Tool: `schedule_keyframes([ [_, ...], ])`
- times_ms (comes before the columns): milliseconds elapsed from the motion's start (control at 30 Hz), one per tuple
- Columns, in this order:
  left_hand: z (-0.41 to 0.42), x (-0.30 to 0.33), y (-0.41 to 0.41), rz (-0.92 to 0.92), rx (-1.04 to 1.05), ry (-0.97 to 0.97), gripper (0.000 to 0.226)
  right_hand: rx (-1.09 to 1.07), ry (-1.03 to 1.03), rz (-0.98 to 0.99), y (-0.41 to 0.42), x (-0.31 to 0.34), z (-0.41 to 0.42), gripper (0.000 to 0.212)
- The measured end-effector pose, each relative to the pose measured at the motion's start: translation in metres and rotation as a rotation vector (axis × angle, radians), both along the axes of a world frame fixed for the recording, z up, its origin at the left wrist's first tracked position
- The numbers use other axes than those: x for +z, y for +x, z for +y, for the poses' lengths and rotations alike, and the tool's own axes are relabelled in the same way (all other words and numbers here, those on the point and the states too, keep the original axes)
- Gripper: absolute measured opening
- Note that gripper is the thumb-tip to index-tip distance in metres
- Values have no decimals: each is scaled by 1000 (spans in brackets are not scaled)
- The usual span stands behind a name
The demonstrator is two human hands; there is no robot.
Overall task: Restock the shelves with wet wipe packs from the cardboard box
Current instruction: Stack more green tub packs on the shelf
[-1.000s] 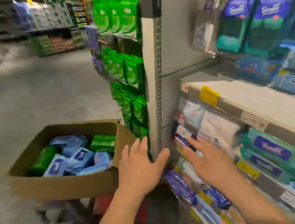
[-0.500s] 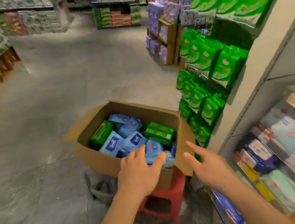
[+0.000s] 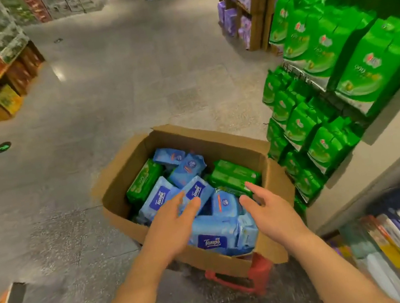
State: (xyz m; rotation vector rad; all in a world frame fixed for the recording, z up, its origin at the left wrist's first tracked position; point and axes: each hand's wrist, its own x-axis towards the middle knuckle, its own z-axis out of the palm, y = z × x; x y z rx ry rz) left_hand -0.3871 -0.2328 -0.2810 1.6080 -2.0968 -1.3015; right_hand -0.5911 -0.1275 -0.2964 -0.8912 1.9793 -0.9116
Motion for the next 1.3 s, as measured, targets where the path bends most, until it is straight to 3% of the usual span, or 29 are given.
schedule_keyframes([
  [133,-33,-17,-19,6,27,28,64,-16,33,-38,-21,-17,-28,59],
  [467,-132,-92,-73,-116,-125,101,60,-161,286,-135,-42,-103,-95,83],
  [633,-188,-157,-115,-133,-327,-2,54,-294,302,-160,-53,-154,-138,84],
  [700,-205,-184,-132,-86,-394,-19,48,-360,262,-126,-59,-186,-152,71],
  [767,-218,-213,-148,-85,-455,-34,56,-400,237,-85,-64,-215,-163,64],
  [867,-232,-254,-165,-104,-506,-54,82,-585,254,-109,-70,-236,-182,88],
  [967,-242,-287,-178,-153,-539,-30,95,-774,299,-198,-78,-252,-200,85],
  [1100,-250,-306,-186,-193,-577,-87,75,-934,285,-177,-84,-276,-209,89],
  [1300,-257,-295,-183,-116,-542,-85,61,-956,339,-121,-78,-277,-210,104],
])
